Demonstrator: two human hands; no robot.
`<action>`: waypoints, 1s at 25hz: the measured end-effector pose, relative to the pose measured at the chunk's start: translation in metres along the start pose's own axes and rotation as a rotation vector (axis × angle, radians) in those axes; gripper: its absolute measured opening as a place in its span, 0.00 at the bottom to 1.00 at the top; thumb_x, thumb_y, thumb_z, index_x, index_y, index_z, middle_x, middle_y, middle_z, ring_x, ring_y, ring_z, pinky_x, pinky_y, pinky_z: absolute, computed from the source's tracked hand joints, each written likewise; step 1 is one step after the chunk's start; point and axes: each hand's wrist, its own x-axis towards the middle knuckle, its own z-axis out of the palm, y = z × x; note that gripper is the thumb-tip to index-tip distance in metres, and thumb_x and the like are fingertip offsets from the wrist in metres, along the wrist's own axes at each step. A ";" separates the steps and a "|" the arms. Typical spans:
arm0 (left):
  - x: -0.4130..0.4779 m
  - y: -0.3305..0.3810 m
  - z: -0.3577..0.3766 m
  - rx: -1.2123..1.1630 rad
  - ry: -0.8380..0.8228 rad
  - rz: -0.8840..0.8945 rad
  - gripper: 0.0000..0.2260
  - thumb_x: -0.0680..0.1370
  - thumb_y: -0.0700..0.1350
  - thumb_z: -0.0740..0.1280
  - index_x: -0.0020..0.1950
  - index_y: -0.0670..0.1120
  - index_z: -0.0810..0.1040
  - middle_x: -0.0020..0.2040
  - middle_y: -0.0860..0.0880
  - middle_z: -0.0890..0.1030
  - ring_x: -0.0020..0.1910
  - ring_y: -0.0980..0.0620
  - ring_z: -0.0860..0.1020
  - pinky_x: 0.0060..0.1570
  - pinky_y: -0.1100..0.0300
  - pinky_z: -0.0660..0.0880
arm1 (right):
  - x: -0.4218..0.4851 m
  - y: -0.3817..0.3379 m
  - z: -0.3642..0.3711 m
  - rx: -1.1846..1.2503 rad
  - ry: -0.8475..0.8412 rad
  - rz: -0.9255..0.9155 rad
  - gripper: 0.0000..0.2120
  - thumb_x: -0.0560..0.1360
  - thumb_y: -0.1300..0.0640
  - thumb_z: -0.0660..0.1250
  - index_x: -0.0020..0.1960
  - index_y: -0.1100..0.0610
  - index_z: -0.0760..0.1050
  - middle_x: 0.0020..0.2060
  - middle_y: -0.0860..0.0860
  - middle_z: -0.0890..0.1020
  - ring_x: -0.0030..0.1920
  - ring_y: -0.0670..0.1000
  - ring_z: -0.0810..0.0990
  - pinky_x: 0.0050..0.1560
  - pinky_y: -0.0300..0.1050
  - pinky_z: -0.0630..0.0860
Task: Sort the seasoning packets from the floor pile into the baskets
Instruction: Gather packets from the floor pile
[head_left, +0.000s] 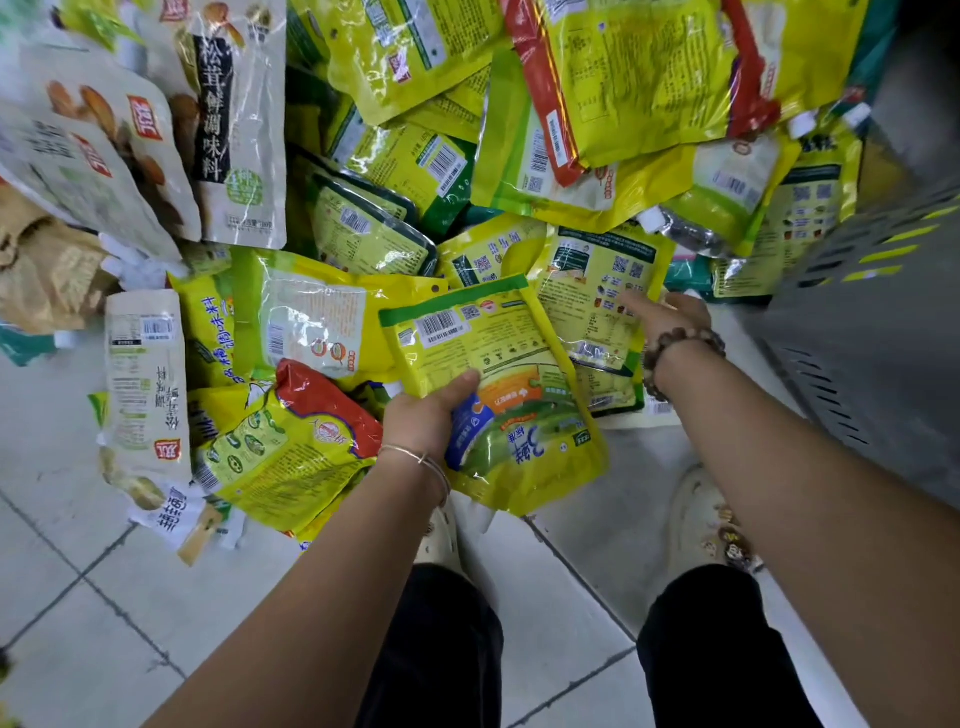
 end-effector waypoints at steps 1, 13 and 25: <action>0.003 0.002 -0.001 -0.021 0.010 0.020 0.22 0.68 0.44 0.76 0.54 0.37 0.71 0.39 0.43 0.80 0.32 0.48 0.79 0.30 0.59 0.78 | 0.005 -0.003 0.007 -0.053 -0.018 0.015 0.39 0.65 0.43 0.74 0.70 0.56 0.67 0.66 0.54 0.73 0.63 0.57 0.73 0.62 0.53 0.70; 0.022 0.017 -0.005 -0.025 0.046 0.094 0.13 0.68 0.41 0.76 0.42 0.41 0.72 0.33 0.47 0.80 0.23 0.54 0.79 0.22 0.64 0.73 | 0.022 -0.010 0.008 -0.041 -0.241 0.139 0.34 0.67 0.41 0.73 0.69 0.52 0.70 0.71 0.53 0.66 0.70 0.57 0.64 0.63 0.53 0.65; -0.024 0.038 -0.050 0.125 -0.014 0.118 0.15 0.68 0.41 0.76 0.48 0.36 0.76 0.28 0.48 0.81 0.24 0.53 0.79 0.25 0.63 0.74 | -0.059 0.026 -0.086 -0.143 -0.299 -0.006 0.32 0.66 0.52 0.76 0.67 0.57 0.69 0.63 0.54 0.75 0.62 0.57 0.74 0.63 0.59 0.71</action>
